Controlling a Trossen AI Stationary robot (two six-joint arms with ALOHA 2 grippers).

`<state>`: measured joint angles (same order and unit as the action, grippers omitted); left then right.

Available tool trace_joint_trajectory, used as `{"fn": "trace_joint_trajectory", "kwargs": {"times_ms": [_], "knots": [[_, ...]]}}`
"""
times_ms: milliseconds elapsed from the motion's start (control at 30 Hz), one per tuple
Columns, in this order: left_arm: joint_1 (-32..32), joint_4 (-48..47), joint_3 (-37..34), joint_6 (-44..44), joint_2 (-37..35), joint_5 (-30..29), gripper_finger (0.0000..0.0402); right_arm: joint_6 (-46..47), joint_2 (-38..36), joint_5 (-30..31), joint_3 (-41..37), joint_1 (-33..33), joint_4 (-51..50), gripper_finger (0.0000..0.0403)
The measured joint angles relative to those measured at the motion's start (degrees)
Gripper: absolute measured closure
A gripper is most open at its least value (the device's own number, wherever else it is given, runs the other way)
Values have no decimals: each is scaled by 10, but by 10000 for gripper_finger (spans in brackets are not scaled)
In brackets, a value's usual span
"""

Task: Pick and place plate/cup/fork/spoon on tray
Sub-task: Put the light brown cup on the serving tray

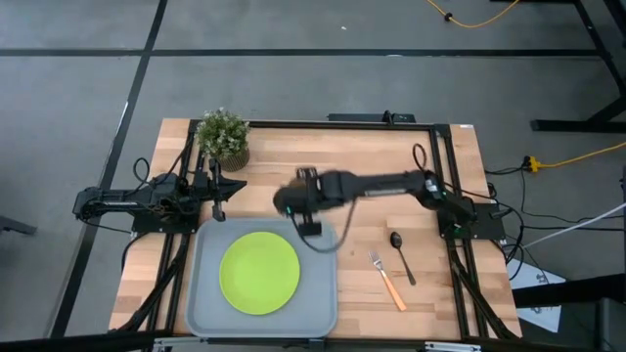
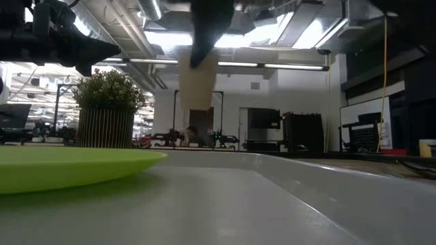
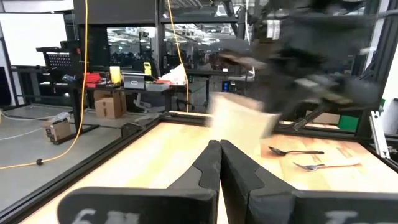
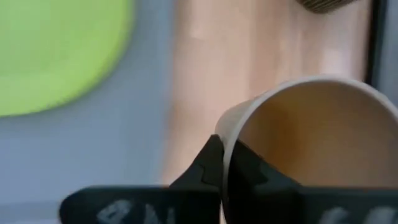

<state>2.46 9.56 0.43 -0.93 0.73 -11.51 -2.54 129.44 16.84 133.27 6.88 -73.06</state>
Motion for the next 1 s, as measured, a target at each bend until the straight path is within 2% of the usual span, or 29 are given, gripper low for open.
{"fn": "trace_joint_trajectory", "kwargs": {"times_ms": [133,300,733,833,1000], "knots": [[0,0,0,0,0,0,401,153,-11,-23,-6,47,-41,400],[0,1,0,0,0,0,401,241,-11,-15,-6,86,-36,400],[0,3,0,0,0,0,401,356,44,-1,-9,126,-31,400],[0,3,0,0,0,0,401,375,43,13,-34,127,-14,400],[0,3,0,0,0,0,401,391,44,2,-70,128,33,400]]}}
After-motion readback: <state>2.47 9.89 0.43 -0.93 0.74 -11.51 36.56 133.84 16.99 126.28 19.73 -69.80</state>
